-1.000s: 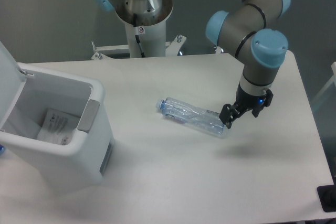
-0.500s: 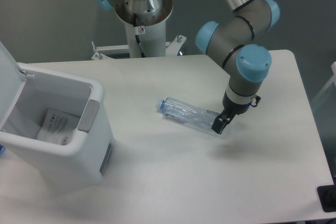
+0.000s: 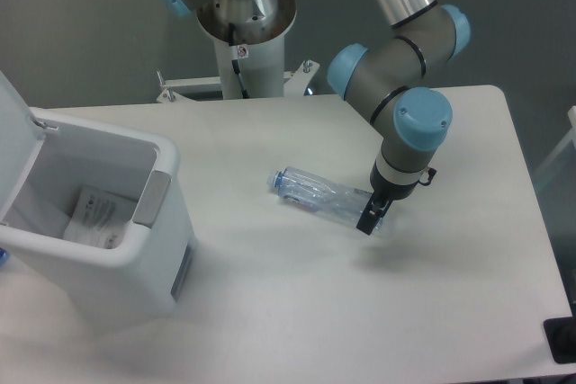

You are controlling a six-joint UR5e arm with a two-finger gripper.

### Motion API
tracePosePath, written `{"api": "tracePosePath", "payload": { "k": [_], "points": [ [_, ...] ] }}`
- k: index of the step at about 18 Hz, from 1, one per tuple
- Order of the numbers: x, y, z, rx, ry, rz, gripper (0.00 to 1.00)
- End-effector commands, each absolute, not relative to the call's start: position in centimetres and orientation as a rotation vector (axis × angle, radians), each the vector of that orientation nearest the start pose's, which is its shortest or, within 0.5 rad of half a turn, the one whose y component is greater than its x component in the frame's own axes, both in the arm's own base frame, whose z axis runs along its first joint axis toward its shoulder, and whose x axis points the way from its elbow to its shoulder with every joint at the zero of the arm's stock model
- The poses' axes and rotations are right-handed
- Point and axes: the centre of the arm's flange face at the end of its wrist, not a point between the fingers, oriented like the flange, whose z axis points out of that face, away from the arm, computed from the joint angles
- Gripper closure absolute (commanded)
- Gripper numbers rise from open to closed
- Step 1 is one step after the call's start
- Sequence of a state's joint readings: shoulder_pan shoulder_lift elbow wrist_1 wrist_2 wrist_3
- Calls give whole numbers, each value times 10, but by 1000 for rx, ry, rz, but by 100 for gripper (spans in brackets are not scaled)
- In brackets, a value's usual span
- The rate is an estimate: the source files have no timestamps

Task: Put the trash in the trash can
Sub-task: 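Lower the gripper beside the bottle's base and align with it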

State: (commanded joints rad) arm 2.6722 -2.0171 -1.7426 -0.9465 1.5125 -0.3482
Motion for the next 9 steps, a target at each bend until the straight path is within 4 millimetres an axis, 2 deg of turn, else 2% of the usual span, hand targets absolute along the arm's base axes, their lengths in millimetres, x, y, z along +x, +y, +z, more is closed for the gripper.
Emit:
{"api": "tracePosePath", "payload": {
  "k": [9],
  "points": [
    [-462, 392, 199, -2356, -2085, -100, 0]
  ]
}}
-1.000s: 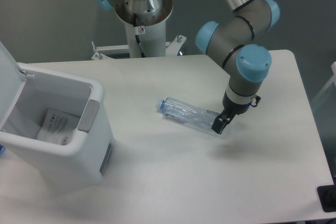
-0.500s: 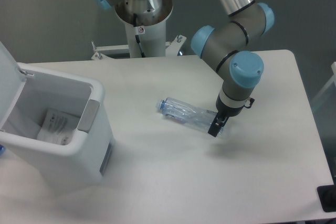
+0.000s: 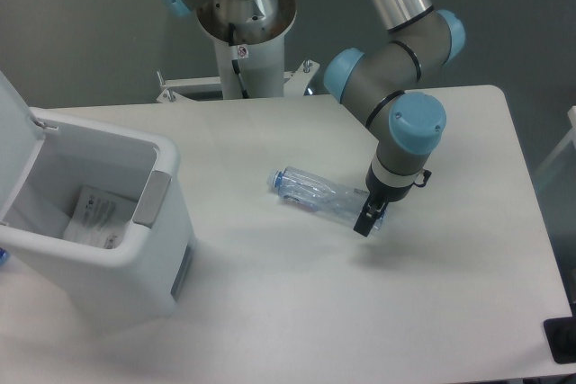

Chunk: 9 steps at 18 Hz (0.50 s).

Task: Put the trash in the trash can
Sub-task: 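Lower the gripper beside the bottle's base and align with it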

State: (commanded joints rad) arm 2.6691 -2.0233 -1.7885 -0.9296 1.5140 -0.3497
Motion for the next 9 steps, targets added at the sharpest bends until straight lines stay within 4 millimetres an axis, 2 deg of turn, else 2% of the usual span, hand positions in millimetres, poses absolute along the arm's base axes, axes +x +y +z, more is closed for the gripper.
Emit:
{"api": "tracePosePath", "payload": {
  "k": [9],
  "points": [
    [-451, 399, 194, -2339, -2071, -83, 0]
  ]
}}
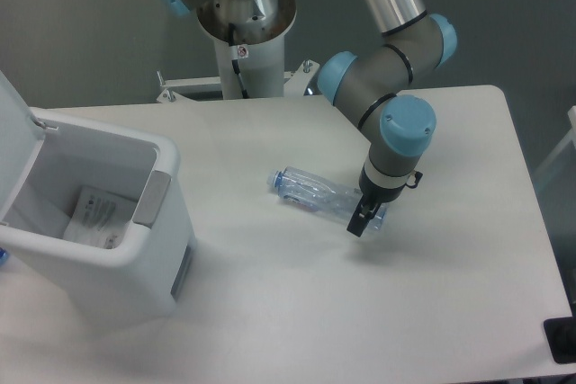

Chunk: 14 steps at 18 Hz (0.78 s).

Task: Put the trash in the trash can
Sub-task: 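Lower the gripper beside the bottle's base and align with it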

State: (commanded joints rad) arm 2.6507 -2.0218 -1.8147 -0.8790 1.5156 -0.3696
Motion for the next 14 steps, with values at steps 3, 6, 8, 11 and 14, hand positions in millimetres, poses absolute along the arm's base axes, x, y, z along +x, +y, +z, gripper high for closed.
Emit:
{"api": "tracePosePath", "payload": {
  "k": [3, 6, 8, 11, 14],
  "points": [
    [-451, 399, 194, -2337, -2073, -80, 0],
    [-452, 396, 193, -2352, -2080, -20, 0],
    [-450, 402, 194, -2372, -2053, 30, 0],
    [-453, 404, 196, -2381, -2040, 125, 0],
    [-450, 408, 193, -2391, -2036, 127, 0]
  ]
}}
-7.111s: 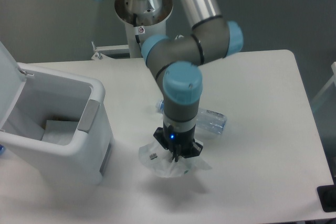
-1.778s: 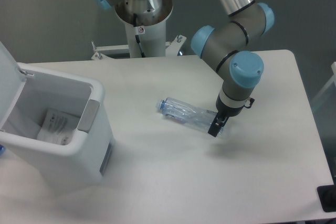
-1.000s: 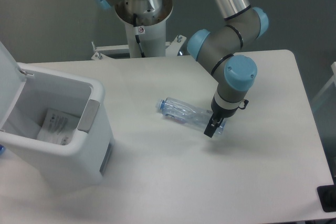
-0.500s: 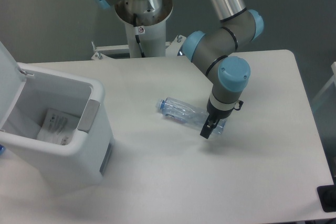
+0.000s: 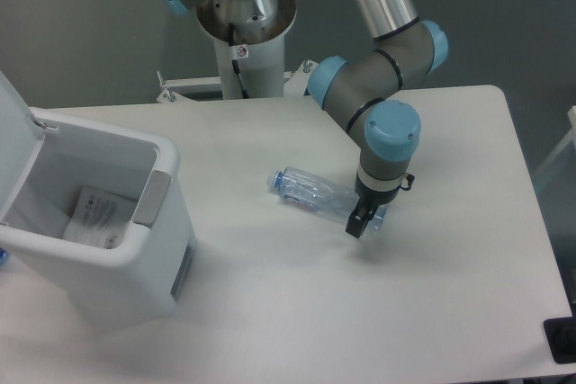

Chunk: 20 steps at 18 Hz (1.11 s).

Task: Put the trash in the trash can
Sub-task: 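Lower the gripper beside the bottle's base and align with it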

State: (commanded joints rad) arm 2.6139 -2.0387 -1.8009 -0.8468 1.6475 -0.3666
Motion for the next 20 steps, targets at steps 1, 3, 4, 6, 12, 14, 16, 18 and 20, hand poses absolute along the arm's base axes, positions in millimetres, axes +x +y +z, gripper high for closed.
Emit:
{"api": "tracePosePath", "payload": {
  "k": [1, 3, 4, 6, 12, 14, 16, 18, 20],
  "points": [
    [-451, 408, 189, -2389, -2046, 124, 3],
    [-450, 408, 184, -2397, -2053, 119, 9],
    [-449, 408, 181, -2401, -2055, 117, 16],
    [-450, 409, 179, -2402, -2056, 114, 18],
    [-456, 417, 198, -2349, -2048, 113, 31],
    [-458, 426, 209, -2338, -2024, 111, 31],
    [-457, 427, 210, -2337, -2019, 108, 34],
    [-456, 427, 208, -2342, -2020, 106, 37],
    [-455, 430, 208, -2345, -2017, 106, 38]
  ]
}}
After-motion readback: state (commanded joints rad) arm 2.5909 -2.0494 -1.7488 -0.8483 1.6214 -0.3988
